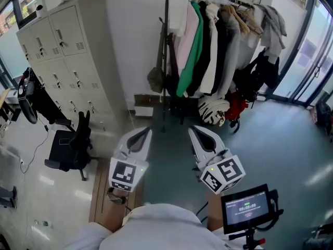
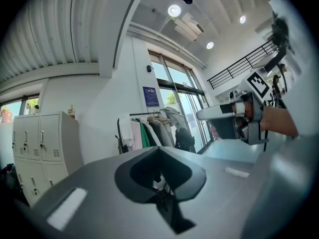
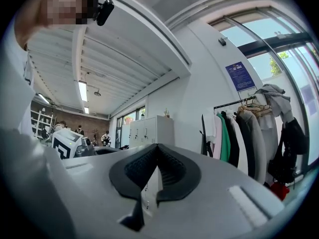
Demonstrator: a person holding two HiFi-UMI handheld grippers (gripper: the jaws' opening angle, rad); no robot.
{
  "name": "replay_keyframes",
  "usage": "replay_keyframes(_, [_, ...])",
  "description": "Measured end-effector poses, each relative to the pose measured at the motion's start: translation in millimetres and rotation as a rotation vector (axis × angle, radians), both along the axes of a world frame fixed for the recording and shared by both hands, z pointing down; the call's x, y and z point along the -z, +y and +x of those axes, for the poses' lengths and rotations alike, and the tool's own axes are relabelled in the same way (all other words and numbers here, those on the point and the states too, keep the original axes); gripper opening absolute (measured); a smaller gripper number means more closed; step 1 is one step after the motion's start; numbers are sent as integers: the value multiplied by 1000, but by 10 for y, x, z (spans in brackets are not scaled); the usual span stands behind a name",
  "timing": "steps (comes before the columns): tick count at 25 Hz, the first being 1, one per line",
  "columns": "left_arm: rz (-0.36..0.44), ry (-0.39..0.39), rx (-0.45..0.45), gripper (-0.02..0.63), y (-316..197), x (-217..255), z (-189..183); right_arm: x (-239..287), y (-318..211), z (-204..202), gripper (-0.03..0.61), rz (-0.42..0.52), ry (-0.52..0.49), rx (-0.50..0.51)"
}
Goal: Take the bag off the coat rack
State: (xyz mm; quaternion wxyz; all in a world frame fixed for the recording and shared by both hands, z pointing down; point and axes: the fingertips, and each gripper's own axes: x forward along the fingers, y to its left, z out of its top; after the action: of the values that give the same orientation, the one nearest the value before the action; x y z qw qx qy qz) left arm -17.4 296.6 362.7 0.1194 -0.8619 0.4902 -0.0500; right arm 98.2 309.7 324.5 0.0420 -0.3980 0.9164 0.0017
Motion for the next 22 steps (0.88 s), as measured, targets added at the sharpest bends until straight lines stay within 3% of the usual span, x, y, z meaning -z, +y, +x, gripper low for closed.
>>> replay_keyframes(4, [-2,1,12,0,29,-6,109,22,6,140,2,-12,-43,19])
replay_keyframes(16, [-33,-7,43,1,37,-99,351,-165,-61,388,2,-22,14,47])
replay_keyframes(22, [-39,-5,40,1,-183,-135,353,-217,-260,406,2,-38,-15,52])
